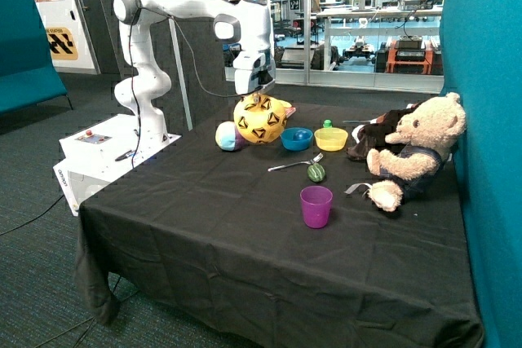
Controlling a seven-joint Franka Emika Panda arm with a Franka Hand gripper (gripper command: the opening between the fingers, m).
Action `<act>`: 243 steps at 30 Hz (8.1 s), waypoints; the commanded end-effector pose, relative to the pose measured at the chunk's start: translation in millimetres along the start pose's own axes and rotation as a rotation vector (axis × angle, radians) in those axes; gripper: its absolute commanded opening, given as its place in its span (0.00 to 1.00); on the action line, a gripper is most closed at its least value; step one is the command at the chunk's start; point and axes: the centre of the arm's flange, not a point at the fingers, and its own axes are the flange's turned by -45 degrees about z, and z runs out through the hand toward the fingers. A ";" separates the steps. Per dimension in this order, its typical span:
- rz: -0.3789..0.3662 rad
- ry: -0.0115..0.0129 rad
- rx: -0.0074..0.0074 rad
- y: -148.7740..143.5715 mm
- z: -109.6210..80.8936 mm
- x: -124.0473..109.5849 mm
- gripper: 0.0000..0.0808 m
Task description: Sort the balls from left to right in order of size
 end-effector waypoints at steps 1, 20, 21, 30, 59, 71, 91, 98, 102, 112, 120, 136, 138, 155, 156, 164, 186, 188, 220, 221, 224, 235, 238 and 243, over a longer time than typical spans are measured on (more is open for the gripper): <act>-0.075 0.0015 0.0005 -43.1 -0.7 0.7 0.00; -0.188 0.0016 0.0004 -108.6 -6.0 -11.4 0.00; -0.190 0.0016 0.0004 -111.0 -6.2 -12.1 0.00; -0.244 0.0016 0.0004 -140.4 -7.6 -28.0 0.00; -0.400 0.0016 0.0002 -199.5 15.1 -97.5 0.00; -0.404 0.0016 0.0002 -195.9 27.7 -120.2 0.00; -0.452 0.0016 0.0002 -197.2 46.8 -153.1 0.00; -0.458 0.0016 0.0002 -195.8 56.8 -158.6 0.00; -0.457 0.0016 0.0002 -195.9 61.9 -157.3 0.00; -0.446 0.0016 0.0002 -194.1 73.2 -157.7 0.00; -0.440 0.0016 0.0002 -192.1 80.6 -160.7 0.00; -0.431 0.0016 0.0002 -186.4 79.1 -157.1 0.53; -0.432 0.0016 0.0002 -185.2 78.2 -156.1 0.67; -0.449 0.0016 0.0002 -187.6 74.7 -155.4 0.95; -0.450 0.0016 0.0002 -188.0 74.5 -155.5 0.95; -0.463 0.0016 0.0002 -192.7 71.6 -156.1 0.98; -0.454 0.0016 0.0002 -186.8 52.3 -152.7 1.00; -0.452 0.0016 0.0002 -186.3 50.2 -152.3 1.00; -0.311 0.0016 0.0003 -173.7 27.8 -94.9 1.00; -0.301 0.0016 0.0003 -173.4 28.1 -91.1 0.99; -0.282 0.0016 0.0003 -172.9 30.4 -83.7 0.94; -0.181 0.0016 0.0004 -170.1 43.7 -75.1 0.66; -0.145 0.0016 0.0004 -169.2 46.9 -73.8 0.58; -0.125 0.0016 0.0004 -168.3 47.4 -69.6 0.52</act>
